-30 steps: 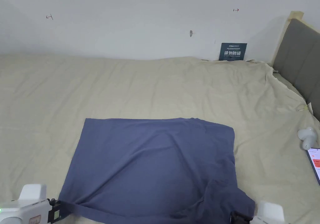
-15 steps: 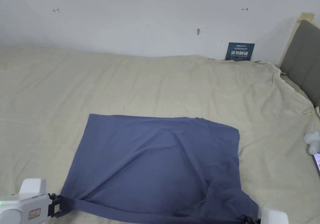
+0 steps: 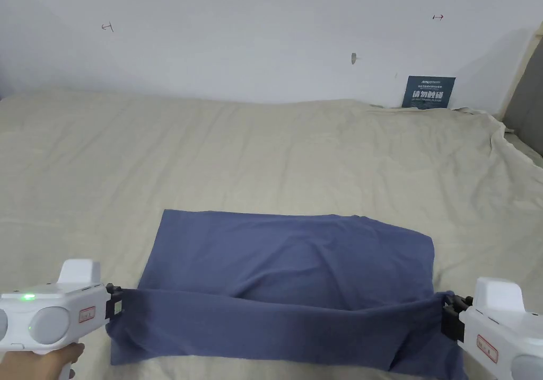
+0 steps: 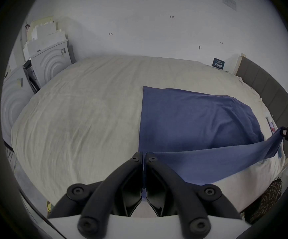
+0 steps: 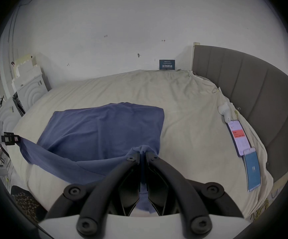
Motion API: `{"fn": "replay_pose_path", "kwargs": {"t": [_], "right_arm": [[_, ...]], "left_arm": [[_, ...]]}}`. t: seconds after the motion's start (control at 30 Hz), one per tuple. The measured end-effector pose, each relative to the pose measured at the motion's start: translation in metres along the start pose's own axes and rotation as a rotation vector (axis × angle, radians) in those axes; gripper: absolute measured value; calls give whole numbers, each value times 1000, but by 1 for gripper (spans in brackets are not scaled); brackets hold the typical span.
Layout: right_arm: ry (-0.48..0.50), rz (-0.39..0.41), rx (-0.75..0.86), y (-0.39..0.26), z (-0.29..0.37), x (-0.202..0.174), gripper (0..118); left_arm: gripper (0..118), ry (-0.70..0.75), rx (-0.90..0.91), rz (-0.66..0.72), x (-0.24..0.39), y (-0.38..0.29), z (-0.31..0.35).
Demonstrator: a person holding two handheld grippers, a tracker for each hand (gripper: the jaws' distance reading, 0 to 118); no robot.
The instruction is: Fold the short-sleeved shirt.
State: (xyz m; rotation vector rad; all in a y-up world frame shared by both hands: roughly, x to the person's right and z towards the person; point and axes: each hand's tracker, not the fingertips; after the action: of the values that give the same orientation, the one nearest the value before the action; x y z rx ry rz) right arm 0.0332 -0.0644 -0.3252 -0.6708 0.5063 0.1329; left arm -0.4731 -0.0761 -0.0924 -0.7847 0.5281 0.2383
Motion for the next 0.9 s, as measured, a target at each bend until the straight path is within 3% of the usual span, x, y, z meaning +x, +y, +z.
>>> {"fn": "replay_pose_path", "kwargs": {"t": [0.27, 0.4, 0.67, 0.7, 0.73, 0.77, 0.83, 0.87, 0.9], "right_arm": [[-26, 47, -137, 6, -88, 6, 4], [-37, 21, -216, 0, -122, 6, 4], [-64, -3, -273, -9, -132, -7, 5], [-62, -11, -274, -6, -130, -7, 7], [-57, -16, -274, -3, -126, -8, 18], [-57, -18, -270, 1, -117, -8, 36], [-61, -19, -217, 10, -100, -12, 83], [-65, -14, -172, 15, -87, -13, 92], [-60, -12, -131, 19, -79, -7, 93]], "left_arm": [[0, 30, -117, -34, 16, 9, -81], [0, 61, -182, -71, 22, 1, -108], [2, 108, -207, -184, 40, 4, -108], [7, 104, -213, -180, 36, 6, -109], [19, 97, -217, -173, 35, 9, -109], [36, 98, -217, -163, 35, 11, -105], [87, 111, -191, -130, 38, 19, -87], [104, 107, -155, -102, 39, 23, -76], [112, 98, -124, -87, 40, 26, -66]]}}
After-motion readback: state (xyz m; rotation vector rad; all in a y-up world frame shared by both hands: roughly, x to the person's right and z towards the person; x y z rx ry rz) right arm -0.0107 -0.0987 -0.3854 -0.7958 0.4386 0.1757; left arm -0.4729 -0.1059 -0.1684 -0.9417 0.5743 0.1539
